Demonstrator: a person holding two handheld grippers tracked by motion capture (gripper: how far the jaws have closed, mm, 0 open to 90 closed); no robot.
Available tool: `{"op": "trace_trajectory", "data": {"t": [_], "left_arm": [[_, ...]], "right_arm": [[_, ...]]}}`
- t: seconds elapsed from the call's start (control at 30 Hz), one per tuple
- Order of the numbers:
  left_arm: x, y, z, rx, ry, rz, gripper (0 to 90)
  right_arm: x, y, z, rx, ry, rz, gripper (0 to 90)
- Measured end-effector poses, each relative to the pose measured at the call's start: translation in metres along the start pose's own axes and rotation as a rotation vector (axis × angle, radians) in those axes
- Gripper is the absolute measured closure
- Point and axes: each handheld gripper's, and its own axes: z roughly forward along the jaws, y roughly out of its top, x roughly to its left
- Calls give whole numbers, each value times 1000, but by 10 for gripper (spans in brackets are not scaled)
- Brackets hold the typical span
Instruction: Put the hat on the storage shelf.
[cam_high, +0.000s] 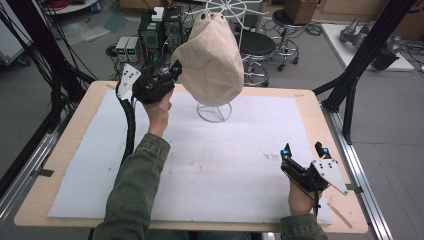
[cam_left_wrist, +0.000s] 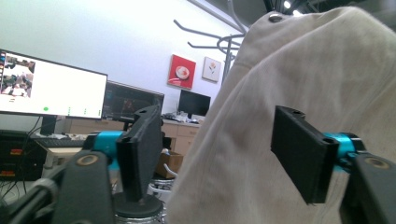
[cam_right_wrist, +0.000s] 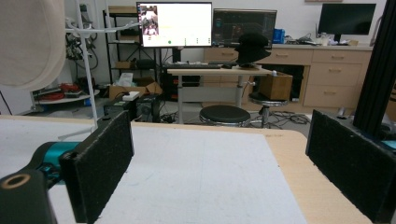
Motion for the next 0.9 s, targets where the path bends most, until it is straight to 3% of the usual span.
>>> {"op": "trace_trajectory", "data": {"t": [0.5,0.9], "left_arm": [[6,19,-19,-7,77,76,283],[17,25,-52,-5,159,102,277]], "right_arm": [[0,0,0,-2,-2,-6,68],[1,0,0,3,0,2,68]]}}
